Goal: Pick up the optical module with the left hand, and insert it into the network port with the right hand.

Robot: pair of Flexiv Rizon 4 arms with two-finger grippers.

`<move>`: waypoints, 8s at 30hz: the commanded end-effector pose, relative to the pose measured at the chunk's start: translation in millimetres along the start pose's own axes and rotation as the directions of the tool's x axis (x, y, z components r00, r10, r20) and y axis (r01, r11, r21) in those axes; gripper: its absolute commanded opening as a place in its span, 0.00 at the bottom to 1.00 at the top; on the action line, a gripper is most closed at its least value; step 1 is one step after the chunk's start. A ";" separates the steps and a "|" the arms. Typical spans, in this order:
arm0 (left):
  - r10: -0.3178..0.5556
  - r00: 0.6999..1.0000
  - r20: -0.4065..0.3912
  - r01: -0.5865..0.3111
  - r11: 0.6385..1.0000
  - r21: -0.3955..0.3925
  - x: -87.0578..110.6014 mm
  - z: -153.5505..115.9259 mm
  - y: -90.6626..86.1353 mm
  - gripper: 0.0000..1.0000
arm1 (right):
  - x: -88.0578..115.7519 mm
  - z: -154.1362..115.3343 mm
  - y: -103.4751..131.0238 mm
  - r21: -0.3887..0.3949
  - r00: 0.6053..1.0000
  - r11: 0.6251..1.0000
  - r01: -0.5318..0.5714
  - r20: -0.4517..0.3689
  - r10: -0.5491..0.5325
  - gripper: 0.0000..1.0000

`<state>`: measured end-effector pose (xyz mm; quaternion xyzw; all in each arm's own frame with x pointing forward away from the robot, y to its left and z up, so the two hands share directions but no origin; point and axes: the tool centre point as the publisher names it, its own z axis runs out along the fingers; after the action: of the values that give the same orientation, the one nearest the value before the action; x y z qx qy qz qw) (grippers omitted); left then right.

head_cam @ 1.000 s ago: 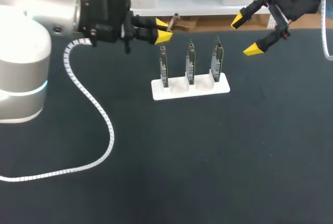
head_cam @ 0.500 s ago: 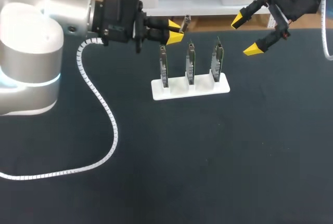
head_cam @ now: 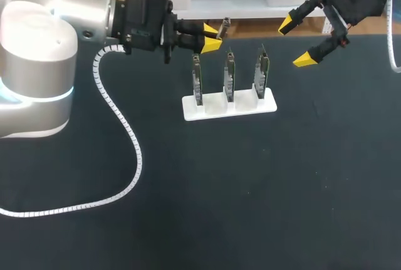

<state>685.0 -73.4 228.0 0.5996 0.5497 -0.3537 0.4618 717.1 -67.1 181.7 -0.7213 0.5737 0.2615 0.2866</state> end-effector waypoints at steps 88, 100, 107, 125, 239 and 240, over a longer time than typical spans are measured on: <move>-0.123 0.945 0.304 0.159 0.982 -0.097 -29.5 109.4 29.5 0.00 | 0.7 0.1 -0.5 -0.001 1.000 1.000 0.002 0.002 -0.002 1.00; -0.167 0.933 0.319 0.213 0.970 -0.114 -24.3 113.5 29.0 0.00 | 0.7 0.1 -0.5 -0.001 1.000 1.000 0.002 0.002 -0.002 1.00; -0.193 0.922 0.337 0.242 0.964 -0.112 -19.5 116.5 24.8 0.00 | 0.7 0.1 -0.5 -0.001 1.000 1.000 0.002 0.002 -0.002 1.00; -0.204 0.938 0.282 0.247 0.961 -0.127 -18.2 112.6 24.9 0.00 | 0.7 0.1 -0.5 -0.001 1.000 1.000 0.002 0.002 -0.002 1.00; -0.199 0.962 0.187 0.223 0.967 -0.120 -15.0 123.3 55.1 0.00 | -2.4 -8.7 -7.5 -0.001 1.000 1.000 0.017 -0.013 -0.017 1.00; -0.199 0.962 0.187 0.223 0.967 -0.120 -15.0 123.3 55.1 0.00 | -2.3 -10.7 -9.9 -0.002 1.000 1.000 0.022 -0.021 -0.022 1.00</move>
<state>745.0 -192.2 211.3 0.4687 0.5924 -0.4112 0.5102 722.5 -70.0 185.7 -0.7273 0.5697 0.2509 0.2890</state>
